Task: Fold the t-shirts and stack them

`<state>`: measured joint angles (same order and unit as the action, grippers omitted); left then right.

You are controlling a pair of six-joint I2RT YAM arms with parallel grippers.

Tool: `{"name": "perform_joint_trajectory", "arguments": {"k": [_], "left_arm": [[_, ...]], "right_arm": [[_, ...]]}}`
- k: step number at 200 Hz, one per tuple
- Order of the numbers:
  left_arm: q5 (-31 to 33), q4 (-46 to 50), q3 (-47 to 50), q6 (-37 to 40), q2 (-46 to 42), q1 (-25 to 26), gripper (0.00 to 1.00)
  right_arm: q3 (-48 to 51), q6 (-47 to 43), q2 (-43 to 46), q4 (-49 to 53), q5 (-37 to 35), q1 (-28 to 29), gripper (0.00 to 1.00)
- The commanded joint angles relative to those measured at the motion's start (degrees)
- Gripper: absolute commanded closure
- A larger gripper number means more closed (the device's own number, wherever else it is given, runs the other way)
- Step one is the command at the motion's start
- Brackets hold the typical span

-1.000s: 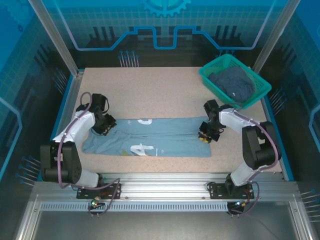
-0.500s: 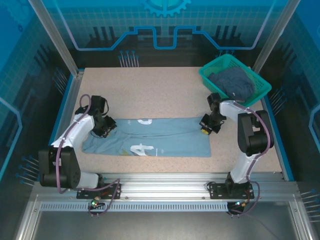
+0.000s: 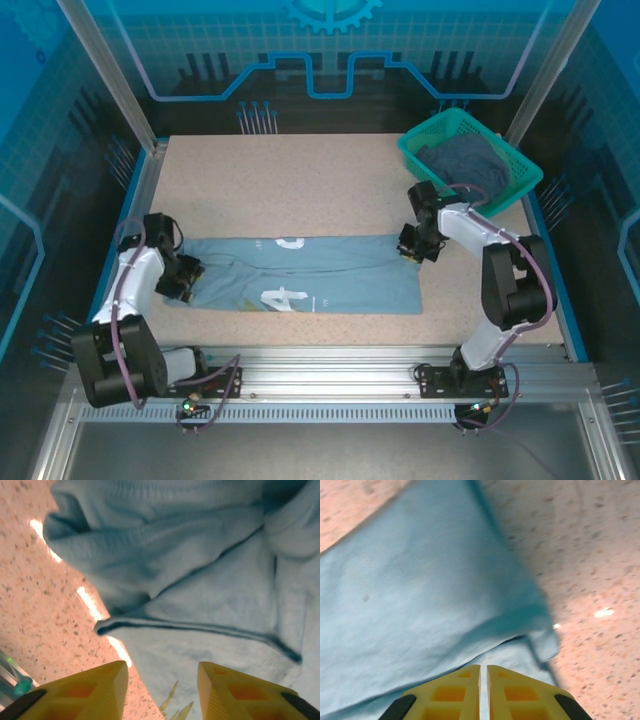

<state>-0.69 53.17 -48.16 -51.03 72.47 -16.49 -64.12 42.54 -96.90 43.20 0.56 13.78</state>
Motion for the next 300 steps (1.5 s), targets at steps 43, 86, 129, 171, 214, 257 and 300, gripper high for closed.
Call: {"name": "perform_joint_trajectory", "arguments": {"k": [43,86,129,171,214,257,300], "left_arm": [[-4.47,-10.41,-3.98,21.18,12.71,-2.57,0.75],[-3.97,-14.59,-3.47,29.50,15.90,-2.45,0.66],[-4.27,-16.48,-2.51,31.81,19.09,-2.49,0.65],[-7.07,-19.09,-1.57,30.74,18.90,-2.42,0.79],[-7.05,-17.16,-1.55,29.91,15.54,-2.40,0.94],[-6.61,-14.02,-1.50,27.69,11.87,-2.33,1.00],[-6.95,-9.12,1.34,22.18,5.86,-2.32,1.00]], "right_arm": [[-3.19,-5.89,-4.95,-6.28,12.20,3.00,0.82],[-7.75,-6.62,-9.75,-4.44,13.79,3.97,0.81],[-8.48,-5.64,-10.35,-4.17,13.68,4.32,0.80],[-8.70,-5.41,-10.59,-3.92,13.24,4.49,0.80],[-8.66,-5.46,-10.74,-3.56,12.74,4.49,0.80],[-9.42,-5.69,-11.15,-3.00,12.32,4.59,0.80],[-10.64,-5.88,-12.17,-2.10,11.26,4.63,0.81]]}}
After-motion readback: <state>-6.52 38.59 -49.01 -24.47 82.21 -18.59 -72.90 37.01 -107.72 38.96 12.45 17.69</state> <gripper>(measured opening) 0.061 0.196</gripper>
